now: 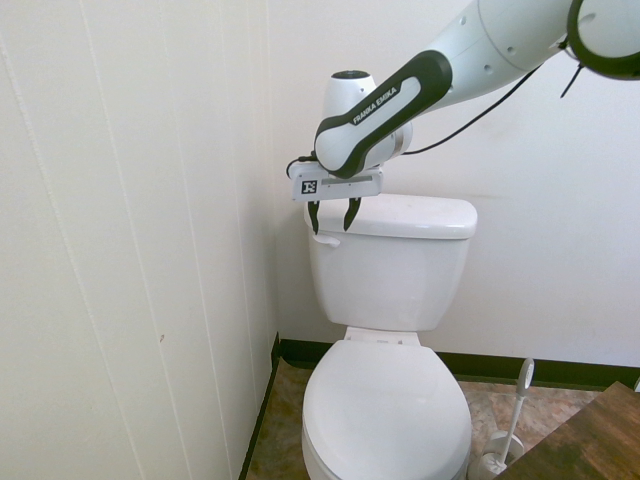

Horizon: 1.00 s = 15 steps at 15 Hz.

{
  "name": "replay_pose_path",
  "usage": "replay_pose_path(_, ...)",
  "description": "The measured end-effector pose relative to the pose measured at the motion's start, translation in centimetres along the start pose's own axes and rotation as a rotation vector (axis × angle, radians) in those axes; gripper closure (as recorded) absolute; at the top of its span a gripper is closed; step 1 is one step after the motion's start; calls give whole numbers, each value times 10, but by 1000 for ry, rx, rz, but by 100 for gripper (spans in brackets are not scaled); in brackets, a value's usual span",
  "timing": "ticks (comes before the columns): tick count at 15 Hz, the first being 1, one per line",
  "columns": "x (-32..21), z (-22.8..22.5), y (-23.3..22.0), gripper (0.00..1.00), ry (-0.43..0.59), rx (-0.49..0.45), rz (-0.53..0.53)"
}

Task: Flush the toilet

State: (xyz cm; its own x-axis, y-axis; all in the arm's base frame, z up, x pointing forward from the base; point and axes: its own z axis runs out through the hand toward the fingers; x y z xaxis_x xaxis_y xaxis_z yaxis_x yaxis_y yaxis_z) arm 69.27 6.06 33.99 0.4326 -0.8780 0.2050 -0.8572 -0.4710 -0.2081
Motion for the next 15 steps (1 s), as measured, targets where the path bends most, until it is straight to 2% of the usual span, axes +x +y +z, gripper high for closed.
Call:
replay_pose_path(7, 19, 40, -26, 100, 37, -3, 48)
replay_pose_path(15, 21, 50, -36, 100, 34, -3, 70)
